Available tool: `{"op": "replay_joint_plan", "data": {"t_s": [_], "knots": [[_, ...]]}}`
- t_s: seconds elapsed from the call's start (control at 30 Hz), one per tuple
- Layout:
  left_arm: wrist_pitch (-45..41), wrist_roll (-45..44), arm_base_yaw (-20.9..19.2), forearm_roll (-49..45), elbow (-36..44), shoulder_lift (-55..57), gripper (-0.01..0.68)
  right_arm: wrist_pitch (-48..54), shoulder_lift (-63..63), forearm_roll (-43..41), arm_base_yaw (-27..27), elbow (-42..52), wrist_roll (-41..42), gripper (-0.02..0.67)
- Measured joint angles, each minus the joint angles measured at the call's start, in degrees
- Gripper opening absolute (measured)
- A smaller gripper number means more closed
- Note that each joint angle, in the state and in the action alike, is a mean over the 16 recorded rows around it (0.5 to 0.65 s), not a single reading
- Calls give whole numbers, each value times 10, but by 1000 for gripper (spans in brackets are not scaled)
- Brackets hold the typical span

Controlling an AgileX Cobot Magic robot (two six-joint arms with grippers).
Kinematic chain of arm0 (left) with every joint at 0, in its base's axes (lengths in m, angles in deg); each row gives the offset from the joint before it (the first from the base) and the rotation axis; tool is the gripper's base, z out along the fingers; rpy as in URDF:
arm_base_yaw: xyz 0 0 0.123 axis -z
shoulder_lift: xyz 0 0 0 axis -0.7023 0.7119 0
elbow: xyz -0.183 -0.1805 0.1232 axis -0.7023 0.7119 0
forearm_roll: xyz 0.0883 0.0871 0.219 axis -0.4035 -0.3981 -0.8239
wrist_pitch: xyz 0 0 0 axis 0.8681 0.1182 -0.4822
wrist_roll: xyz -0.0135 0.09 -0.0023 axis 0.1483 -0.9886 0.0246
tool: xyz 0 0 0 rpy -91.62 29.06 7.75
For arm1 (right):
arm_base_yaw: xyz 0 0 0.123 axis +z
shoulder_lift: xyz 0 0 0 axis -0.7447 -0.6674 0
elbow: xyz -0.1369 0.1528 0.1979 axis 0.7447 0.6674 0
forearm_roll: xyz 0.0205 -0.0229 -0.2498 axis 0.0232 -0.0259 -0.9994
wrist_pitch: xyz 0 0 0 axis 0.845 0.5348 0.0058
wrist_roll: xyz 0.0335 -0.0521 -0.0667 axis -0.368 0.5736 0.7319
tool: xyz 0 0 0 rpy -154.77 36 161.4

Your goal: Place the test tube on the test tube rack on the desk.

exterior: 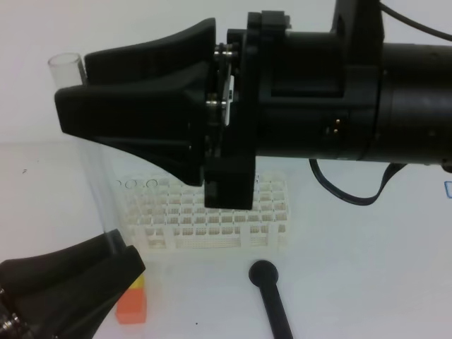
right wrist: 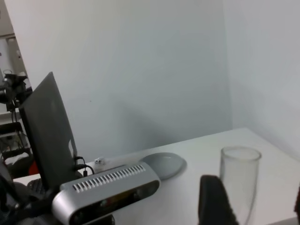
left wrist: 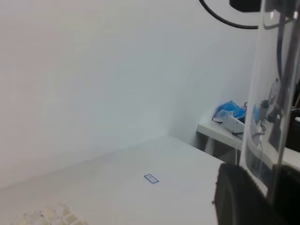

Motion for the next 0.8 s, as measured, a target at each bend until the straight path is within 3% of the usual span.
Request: {"op": "replay_joint_plan", "data": {"t_s": [0.3,0.8], "knots": [[-5,0,0,0,0,0,-1,25,-18,0,2,-19,-17,335],[-23,4,0,0,0,0,-1,40,-30,1,2,-25,-29,192]]}}
